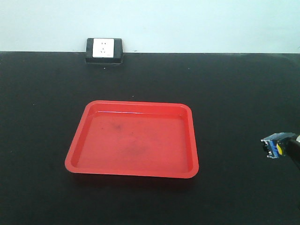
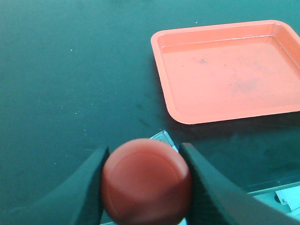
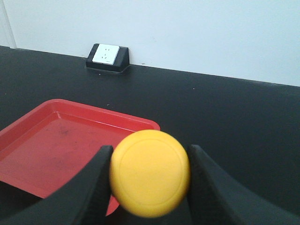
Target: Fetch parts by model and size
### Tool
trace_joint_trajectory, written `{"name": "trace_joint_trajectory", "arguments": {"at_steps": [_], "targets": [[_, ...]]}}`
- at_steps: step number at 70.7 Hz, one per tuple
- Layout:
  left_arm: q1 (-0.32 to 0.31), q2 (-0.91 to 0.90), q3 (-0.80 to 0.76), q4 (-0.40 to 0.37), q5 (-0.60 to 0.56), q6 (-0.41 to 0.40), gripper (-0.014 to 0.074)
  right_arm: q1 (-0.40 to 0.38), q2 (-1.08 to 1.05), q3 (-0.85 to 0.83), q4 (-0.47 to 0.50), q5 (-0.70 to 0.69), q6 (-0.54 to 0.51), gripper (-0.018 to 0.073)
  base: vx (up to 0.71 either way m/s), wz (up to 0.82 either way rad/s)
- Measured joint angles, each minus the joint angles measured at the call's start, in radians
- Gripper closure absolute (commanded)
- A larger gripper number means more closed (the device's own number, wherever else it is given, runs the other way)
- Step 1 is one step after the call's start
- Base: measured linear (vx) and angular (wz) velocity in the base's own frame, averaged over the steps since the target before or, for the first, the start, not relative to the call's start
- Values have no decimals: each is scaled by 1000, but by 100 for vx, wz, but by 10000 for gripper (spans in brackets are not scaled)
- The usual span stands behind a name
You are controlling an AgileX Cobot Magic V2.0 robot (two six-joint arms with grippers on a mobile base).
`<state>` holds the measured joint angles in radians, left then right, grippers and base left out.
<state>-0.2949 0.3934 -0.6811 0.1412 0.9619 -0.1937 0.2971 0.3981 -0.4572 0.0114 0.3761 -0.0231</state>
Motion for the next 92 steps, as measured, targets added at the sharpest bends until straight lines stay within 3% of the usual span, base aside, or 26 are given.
{"name": "trace_joint_trajectory", "arguments": {"at_steps": [63,76,92], "targets": [[0,18,-3,0,-52,0,594,0,0,0,0,0,0,565,0,0],[0,159,-65,0,-62,16,594,0,0,0,0,0,0,565,0,0],[0,426,-171,-54,-202,87,594,0,0,0,0,0,0,565,0,0]]}}
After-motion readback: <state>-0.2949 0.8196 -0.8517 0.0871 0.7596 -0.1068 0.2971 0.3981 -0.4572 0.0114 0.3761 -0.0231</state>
